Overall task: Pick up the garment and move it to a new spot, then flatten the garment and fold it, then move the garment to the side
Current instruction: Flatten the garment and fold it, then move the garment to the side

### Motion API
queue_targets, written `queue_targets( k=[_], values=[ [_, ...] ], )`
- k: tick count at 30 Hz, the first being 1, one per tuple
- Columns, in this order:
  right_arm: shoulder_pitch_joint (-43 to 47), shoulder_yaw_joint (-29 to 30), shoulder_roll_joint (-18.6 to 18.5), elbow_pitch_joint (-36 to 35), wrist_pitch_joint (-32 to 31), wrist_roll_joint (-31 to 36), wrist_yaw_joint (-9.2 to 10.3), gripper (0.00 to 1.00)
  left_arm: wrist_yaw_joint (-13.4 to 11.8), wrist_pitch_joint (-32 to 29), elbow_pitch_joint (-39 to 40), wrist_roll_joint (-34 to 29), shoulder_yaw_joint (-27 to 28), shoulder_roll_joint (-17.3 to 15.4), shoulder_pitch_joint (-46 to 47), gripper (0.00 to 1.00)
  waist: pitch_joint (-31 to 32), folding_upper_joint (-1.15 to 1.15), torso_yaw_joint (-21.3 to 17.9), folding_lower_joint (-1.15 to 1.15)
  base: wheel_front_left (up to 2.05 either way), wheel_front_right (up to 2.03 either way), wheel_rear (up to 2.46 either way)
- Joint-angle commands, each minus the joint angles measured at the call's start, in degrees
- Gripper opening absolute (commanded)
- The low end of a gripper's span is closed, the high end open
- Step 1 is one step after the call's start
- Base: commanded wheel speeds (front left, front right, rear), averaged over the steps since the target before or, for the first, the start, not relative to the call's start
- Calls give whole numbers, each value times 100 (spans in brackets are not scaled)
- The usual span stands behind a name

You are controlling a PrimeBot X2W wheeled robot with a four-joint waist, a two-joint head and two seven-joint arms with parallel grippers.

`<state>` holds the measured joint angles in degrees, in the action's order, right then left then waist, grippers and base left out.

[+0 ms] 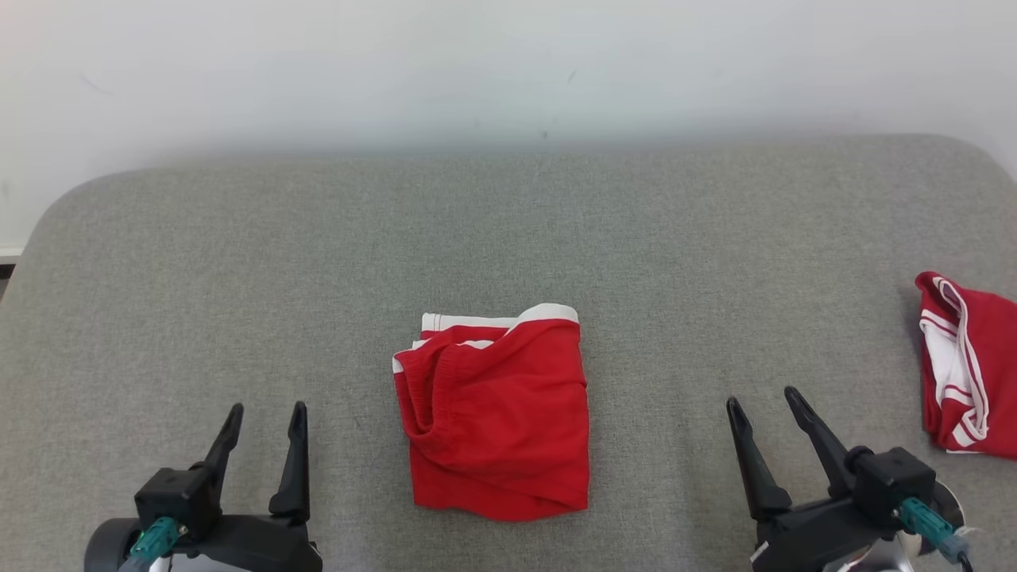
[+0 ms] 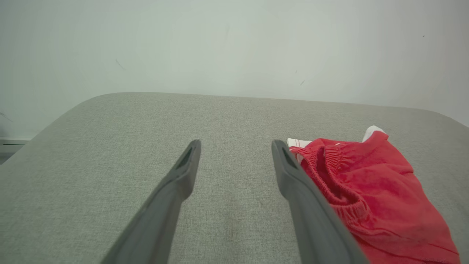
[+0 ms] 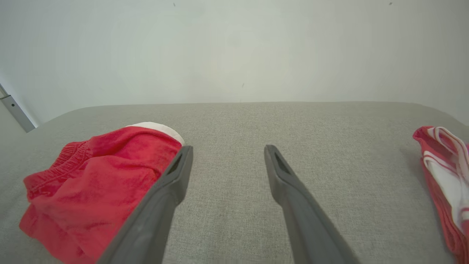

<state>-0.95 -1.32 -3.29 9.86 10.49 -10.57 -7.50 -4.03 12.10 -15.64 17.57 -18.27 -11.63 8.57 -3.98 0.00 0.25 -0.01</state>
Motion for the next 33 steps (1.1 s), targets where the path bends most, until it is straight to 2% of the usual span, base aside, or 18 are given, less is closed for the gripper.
queue_targets(
  k=[1, 13, 18, 22, 27, 33],
  values=[
    [82, 45, 8, -69, -41, 98, 3, 100, -5, -29, 34, -79, -16, -43, -62, 100, 36, 0, 2, 1, 0, 0, 0],
    [303, 172, 30, -382, -280, 123, 3, 100, -36, -77, 90, -28, -123, -5, -41, 100, 98, 0, 217, 1, 0, 0, 0],
    [66, 1, 1, -282, -345, 226, 3, 100, -24, -44, 94, -38, -185, 37, 81, 100, -9, 0, 523, 1, 0, 0, 0],
    [-270, -271, -114, 198, -510, 139, 3, 100, 35, -15, 53, -40, -268, 120, 204, 100, -166, 0, 836, 1, 0, 0, 0],
    [-713, -572, -191, 1013, -428, 1, 3, 100, 82, 64, -88, -71, -393, 257, 378, 100, -366, 0, 1243, 1, 0, 0, 0],
    [-1109, -810, -189, 1896, -326, -188, 3, 100, 127, 173, -258, -64, -440, 350, 537, 100, -515, 0, 1525, 1, 0, 0, 0]
  ],
)
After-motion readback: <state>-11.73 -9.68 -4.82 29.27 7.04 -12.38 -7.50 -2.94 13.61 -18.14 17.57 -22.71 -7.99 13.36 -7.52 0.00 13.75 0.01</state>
